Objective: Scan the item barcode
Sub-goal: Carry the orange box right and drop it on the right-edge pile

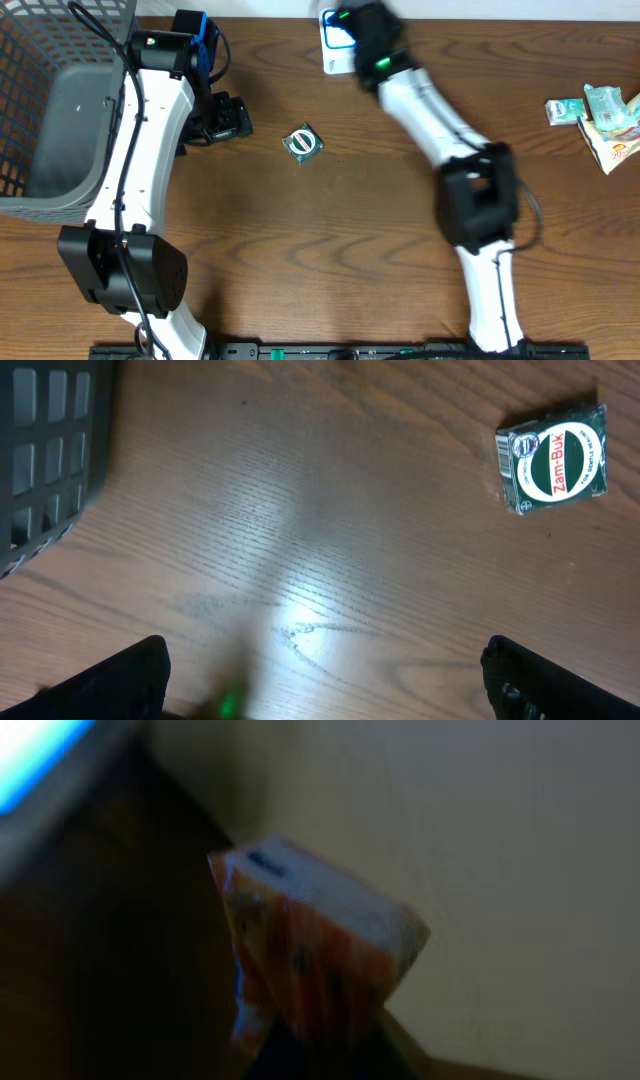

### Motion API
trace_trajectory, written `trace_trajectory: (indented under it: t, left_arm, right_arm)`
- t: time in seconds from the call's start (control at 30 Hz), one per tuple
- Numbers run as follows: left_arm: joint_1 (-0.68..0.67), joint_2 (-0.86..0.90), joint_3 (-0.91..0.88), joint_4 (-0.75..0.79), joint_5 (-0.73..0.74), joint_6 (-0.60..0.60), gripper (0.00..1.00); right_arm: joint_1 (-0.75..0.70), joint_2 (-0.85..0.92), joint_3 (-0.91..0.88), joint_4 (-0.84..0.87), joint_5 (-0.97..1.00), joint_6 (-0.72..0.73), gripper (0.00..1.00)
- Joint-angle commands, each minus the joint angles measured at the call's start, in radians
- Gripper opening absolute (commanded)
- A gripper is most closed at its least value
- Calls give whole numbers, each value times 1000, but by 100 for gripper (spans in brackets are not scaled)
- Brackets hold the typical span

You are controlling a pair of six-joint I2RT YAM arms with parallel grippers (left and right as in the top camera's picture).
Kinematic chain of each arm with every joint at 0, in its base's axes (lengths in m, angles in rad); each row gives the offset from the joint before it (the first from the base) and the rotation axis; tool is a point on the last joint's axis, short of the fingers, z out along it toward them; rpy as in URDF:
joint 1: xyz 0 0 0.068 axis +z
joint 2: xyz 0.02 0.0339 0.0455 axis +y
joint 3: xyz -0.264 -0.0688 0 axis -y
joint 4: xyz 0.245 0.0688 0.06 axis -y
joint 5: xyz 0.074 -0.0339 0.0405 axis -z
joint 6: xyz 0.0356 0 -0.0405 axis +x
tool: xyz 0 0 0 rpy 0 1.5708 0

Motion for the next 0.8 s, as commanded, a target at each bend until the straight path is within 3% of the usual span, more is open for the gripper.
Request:
trace_trajectory:
  t: [0.0, 0.23, 0.4, 0.53, 0.57, 0.6, 0.63, 0.7, 0.77]
  left_arm:
    - [0, -17, -2, -3, 2, -6, 98]
    - [0, -17, -2, -3, 2, -6, 98]
    - [0, -17, -2, -3, 2, -6, 98]
    - [0, -17, -2, -3, 2, -6, 98]
    - [0, -17, -2, -3, 2, -6, 98]
    - [0, -17, -2, -3, 2, -6, 98]
    - [0, -17, -2, -3, 2, -6, 98]
    - [0, -17, -2, -3, 2, -6, 97]
    - [0, -17, -2, -3, 2, -6, 98]
  right_arm:
    - [-175, -135, 9, -202, 42, 352, 1]
    - [-479, -134, 8, -520, -10, 695, 2]
    - [-658, -134, 8, -564, -239, 742, 1]
    - [-755, -130, 8, -571, -265, 851, 2]
    - [-771, -130, 8, -571, -265, 869, 7]
    - [-786, -130, 8, -571, -266, 889, 19]
    - [-796, -130, 8, -571, -270, 903, 38]
    - [-809, -130, 8, -575, -309, 905, 84]
    - [-812, -130, 8, -588, -378, 905, 93]
